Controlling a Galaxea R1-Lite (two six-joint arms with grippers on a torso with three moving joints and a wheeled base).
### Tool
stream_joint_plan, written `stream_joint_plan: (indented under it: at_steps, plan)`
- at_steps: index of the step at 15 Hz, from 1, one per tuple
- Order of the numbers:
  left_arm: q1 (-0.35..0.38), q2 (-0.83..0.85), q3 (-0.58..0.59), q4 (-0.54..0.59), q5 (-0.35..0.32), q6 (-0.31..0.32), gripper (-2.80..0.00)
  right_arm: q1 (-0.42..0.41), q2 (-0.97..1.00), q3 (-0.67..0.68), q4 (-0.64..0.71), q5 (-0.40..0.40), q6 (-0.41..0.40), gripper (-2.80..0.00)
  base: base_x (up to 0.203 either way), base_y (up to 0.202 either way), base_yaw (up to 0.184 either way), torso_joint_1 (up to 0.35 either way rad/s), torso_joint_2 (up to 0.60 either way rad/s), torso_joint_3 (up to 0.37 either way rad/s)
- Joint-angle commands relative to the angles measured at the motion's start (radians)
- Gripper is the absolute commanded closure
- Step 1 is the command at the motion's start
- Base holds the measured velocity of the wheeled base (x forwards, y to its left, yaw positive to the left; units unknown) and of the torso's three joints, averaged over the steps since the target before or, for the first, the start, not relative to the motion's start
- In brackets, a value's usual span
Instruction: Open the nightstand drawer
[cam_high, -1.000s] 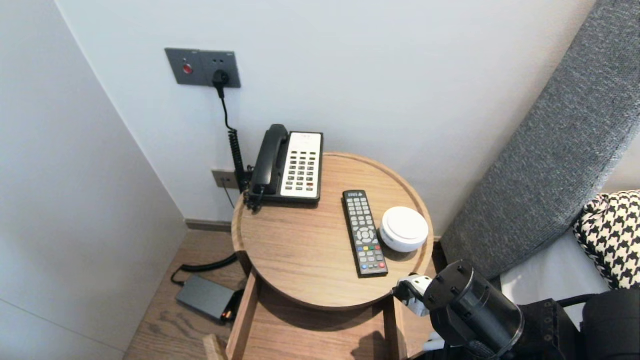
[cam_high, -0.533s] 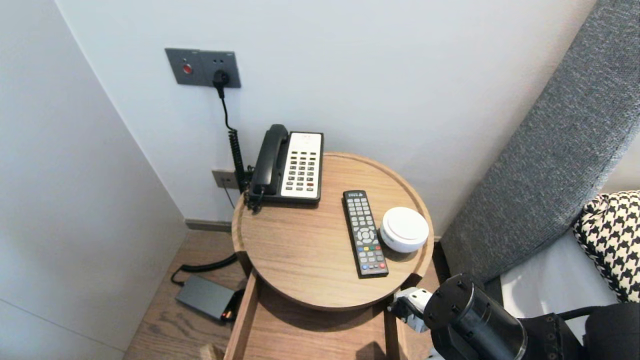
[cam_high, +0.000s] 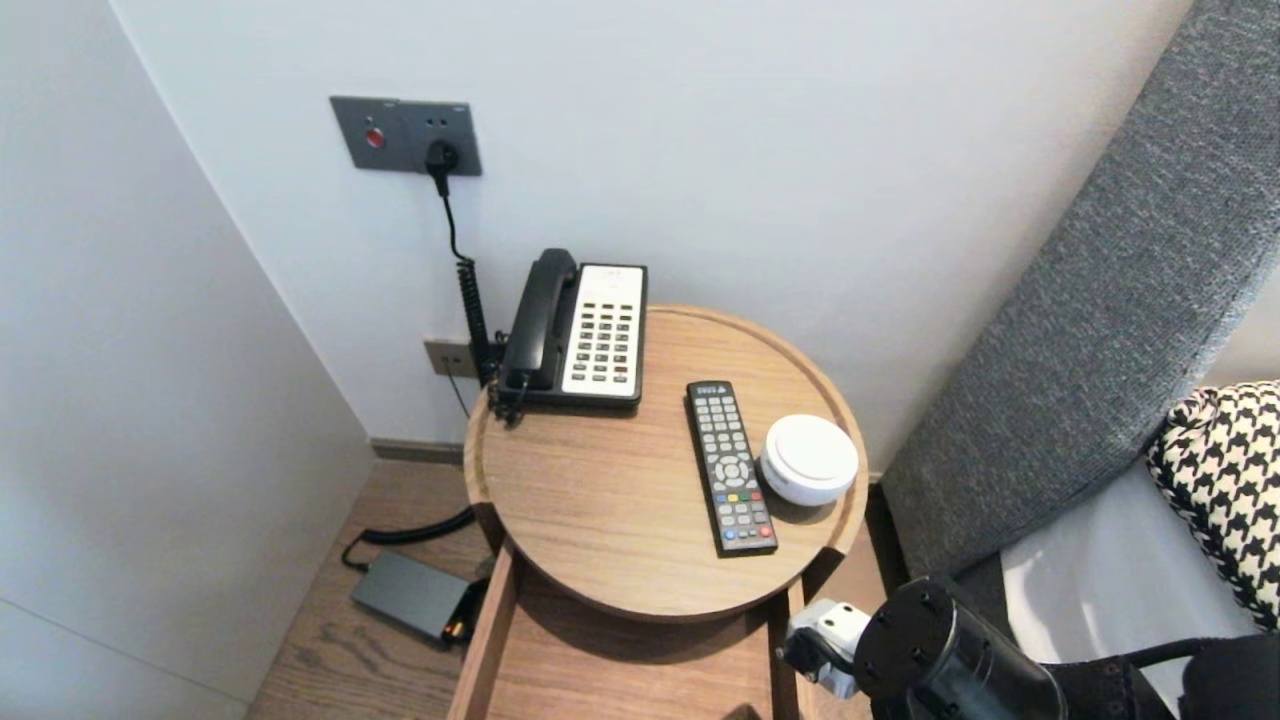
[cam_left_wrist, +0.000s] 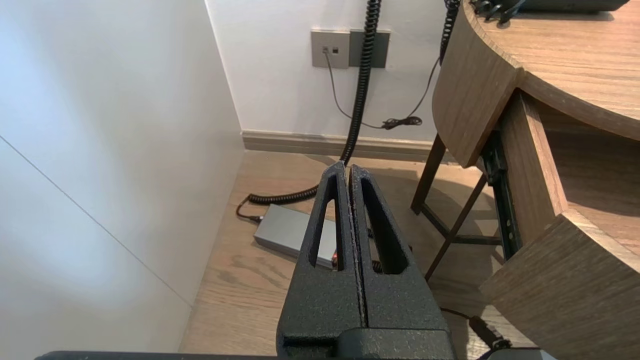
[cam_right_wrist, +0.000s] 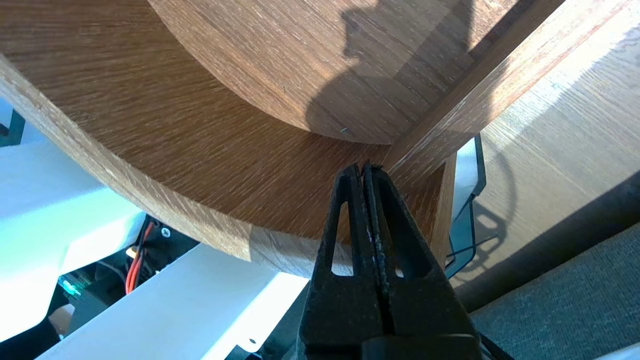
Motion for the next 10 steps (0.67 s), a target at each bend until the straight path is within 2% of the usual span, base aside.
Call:
stream_joint_plan:
  at_steps: [1,5,8,10]
  plan:
    - [0.0,0.0,0.012,-0.001,0.0,0.0,0.0,0.003,-0.005,0.003,0.003,0.002,0.003,0.0,0.0,0.0,0.0,0.0,0.0,0.0]
    - [0.0,0.0,0.012,-0.001,0.0,0.0,0.0,-0.004,-0.034,-0.012,0.001,0.0,0.004,0.0,0.0,0.0,0.0,0.0,0.0,0.0]
    - [0.0,0.0,0.012,-0.001,0.0,0.0,0.0,-0.024,-0.089,-0.102,0.006,-0.015,0.003,0.0,0.0,0.0,0.0,0.0,0.0,0.0]
    - [0.0,0.0,0.012,-0.001,0.0,0.0,0.0,-0.084,-0.109,-0.197,0.027,-0.027,-0.001,0.0,0.0,0.0,0.0,0.0,0.0,0.0]
